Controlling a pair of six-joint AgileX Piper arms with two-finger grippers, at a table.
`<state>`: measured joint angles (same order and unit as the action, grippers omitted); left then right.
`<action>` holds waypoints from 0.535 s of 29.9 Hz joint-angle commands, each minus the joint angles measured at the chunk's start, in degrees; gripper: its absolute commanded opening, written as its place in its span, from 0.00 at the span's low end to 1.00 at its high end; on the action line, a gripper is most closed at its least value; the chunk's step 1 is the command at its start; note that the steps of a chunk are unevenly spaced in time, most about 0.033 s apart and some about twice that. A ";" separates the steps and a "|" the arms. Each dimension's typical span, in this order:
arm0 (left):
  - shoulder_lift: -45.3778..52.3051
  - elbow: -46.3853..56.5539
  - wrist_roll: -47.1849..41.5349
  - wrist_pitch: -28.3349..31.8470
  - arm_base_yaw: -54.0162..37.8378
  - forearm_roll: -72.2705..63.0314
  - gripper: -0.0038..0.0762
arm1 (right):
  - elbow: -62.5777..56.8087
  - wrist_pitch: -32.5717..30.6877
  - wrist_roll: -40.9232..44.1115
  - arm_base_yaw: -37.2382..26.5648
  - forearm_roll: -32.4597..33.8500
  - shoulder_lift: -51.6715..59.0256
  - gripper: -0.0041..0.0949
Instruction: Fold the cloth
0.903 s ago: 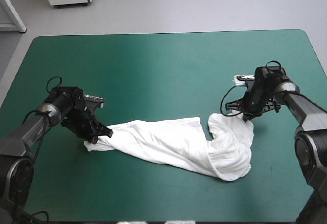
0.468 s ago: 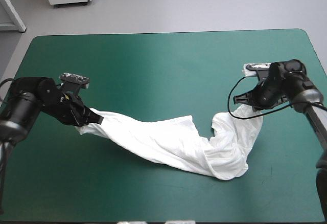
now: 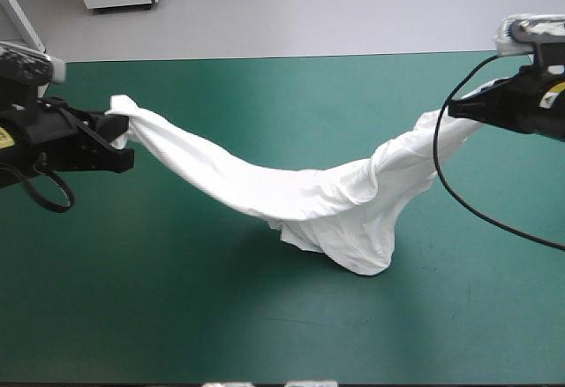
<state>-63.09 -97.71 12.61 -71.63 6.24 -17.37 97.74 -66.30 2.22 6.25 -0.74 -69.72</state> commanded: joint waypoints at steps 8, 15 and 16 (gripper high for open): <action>1.16 -26.21 0.20 4.11 0.38 -2.84 0.04 | 22.28 5.69 0.20 -0.36 -0.38 6.41 0.03; 1.16 -34.16 0.20 3.25 0.38 -5.43 0.04 | 26.55 6.75 0.07 5.50 -0.22 9.73 0.03; 1.28 -34.49 0.09 2.67 0.38 -5.83 0.04 | 26.64 6.75 0.07 6.50 0.06 10.50 0.03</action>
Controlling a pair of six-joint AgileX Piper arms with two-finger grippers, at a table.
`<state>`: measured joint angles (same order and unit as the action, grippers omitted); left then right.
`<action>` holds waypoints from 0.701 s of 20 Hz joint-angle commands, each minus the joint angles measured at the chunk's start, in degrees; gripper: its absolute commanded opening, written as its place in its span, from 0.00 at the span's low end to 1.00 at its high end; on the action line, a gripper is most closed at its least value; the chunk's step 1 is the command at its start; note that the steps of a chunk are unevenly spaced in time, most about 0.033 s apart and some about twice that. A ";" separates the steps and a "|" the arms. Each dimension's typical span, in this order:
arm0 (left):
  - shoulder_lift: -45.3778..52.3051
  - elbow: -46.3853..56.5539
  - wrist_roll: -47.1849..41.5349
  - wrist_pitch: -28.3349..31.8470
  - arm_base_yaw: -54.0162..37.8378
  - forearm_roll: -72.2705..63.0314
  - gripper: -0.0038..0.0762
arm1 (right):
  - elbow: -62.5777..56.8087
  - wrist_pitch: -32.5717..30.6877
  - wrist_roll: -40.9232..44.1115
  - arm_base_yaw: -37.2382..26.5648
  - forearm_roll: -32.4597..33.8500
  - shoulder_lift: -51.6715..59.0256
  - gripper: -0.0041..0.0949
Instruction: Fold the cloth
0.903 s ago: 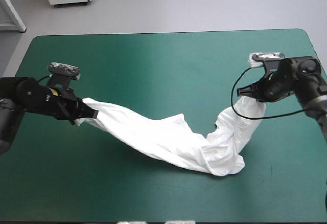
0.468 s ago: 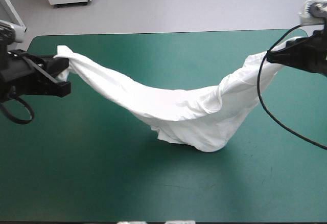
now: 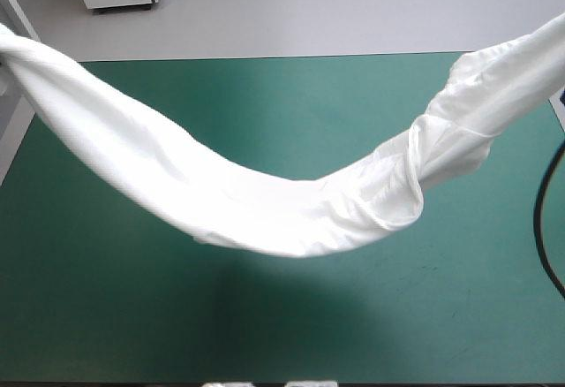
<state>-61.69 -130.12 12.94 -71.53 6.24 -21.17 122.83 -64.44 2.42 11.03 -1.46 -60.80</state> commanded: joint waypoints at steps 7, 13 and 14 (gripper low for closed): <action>0.73 1.33 -3.34 -2.23 0.38 1.10 0.04 | -0.35 0.00 0.34 6.35 2.67 3.94 0.03; 0.23 23.67 -4.01 -2.23 0.38 2.52 0.04 | -21.26 -1.21 2.80 6.35 9.77 3.67 0.03; -0.47 26.67 -4.01 -2.23 0.38 2.78 0.04 | -24.92 -0.34 3.60 6.35 11.46 3.11 0.03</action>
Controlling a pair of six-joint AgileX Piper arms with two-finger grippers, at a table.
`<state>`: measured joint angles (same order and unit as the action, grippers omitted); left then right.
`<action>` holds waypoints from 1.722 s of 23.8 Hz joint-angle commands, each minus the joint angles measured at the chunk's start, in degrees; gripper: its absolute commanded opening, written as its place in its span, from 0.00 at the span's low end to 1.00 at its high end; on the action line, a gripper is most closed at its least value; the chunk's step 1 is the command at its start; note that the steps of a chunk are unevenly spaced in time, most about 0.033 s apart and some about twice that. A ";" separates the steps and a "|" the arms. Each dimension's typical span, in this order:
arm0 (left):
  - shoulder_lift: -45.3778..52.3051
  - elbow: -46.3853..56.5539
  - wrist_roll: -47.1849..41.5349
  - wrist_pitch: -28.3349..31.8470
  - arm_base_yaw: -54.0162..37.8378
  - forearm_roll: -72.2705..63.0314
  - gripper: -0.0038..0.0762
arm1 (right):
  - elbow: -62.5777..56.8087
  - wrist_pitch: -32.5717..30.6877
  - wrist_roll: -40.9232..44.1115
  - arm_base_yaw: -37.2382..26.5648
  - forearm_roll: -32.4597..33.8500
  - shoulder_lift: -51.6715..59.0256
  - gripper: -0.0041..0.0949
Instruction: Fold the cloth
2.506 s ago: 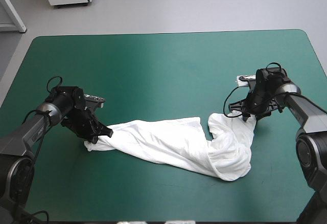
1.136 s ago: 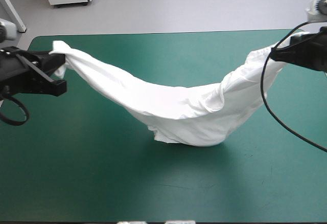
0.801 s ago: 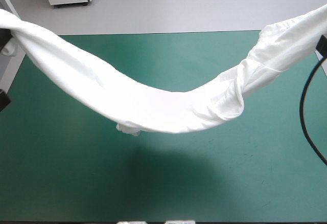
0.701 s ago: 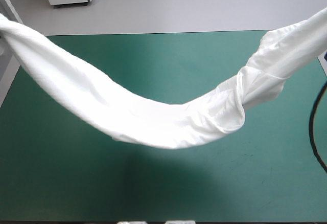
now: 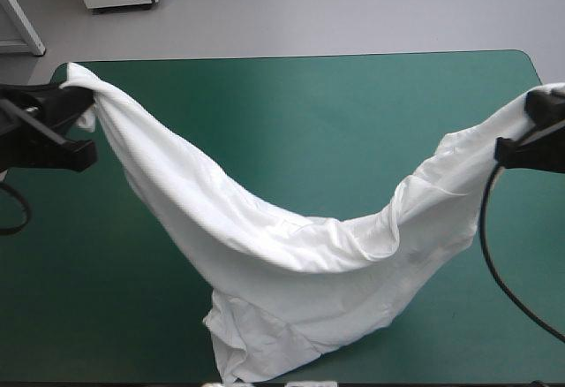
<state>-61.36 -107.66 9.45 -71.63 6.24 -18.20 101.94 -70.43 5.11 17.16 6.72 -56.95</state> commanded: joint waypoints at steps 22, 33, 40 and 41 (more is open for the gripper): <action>-33.47 12.02 5.37 16.46 0.38 0.37 0.04 | -15.93 24.23 2.98 -3.82 7.86 -32.64 0.03; -36.09 11.81 9.33 9.67 0.38 -1.22 0.86 | -11.52 25.32 -5.11 -12.91 -2.61 -36.61 0.74; -19.03 13.19 3.93 -2.30 6.08 -0.41 0.86 | -14.38 17.90 -8.16 -14.76 -4.37 -23.76 0.72; -15.23 15.39 1.98 -2.30 9.29 0.73 0.86 | -16.36 17.48 -8.16 -14.76 -4.37 -19.88 0.72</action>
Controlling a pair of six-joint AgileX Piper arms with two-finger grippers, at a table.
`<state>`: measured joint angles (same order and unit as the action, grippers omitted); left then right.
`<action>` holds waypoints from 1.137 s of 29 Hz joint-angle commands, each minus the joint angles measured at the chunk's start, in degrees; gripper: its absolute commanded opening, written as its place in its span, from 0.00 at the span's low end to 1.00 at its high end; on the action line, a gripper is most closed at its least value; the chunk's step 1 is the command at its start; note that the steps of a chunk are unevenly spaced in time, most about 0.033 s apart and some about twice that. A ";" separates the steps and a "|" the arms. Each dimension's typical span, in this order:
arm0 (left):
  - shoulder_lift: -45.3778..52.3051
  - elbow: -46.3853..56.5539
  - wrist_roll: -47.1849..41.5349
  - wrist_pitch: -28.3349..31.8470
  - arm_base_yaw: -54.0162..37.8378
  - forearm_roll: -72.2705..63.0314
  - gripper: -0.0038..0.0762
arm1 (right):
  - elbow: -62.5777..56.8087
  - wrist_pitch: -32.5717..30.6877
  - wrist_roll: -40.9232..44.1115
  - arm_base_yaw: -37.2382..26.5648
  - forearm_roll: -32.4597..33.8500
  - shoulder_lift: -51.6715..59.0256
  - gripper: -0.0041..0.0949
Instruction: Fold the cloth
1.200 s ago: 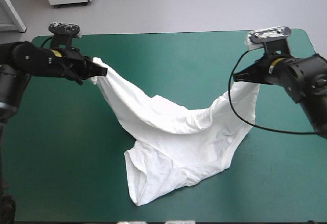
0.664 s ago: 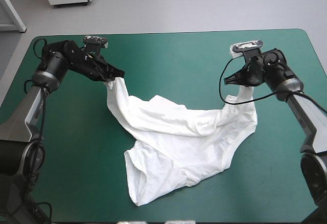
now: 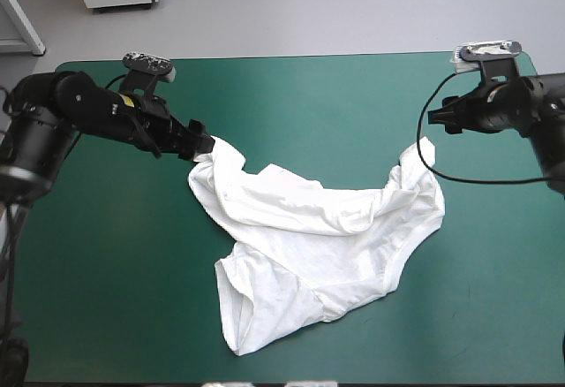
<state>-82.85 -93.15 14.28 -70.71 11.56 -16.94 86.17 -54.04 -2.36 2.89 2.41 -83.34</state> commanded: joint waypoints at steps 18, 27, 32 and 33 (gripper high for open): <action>8.80 38.11 -9.13 8.12 18.49 8.95 0.86 | -17.91 -3.09 1.09 -0.49 -0.49 30.06 0.72; -2.50 38.11 -7.20 16.70 19.04 9.58 0.86 | -17.91 -3.21 1.09 -0.15 -0.77 29.53 0.72; -5.71 37.88 -4.66 20.57 19.04 5.38 0.86 | -17.91 -3.74 1.09 2.57 0.06 28.76 0.72; -6.11 37.88 -4.28 20.98 19.04 4.80 0.86 | -18.03 -4.14 1.09 3.05 0.06 27.96 0.72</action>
<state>-89.05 -54.18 8.23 -53.22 30.20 -8.04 66.95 -60.34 -1.30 4.63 1.83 -54.57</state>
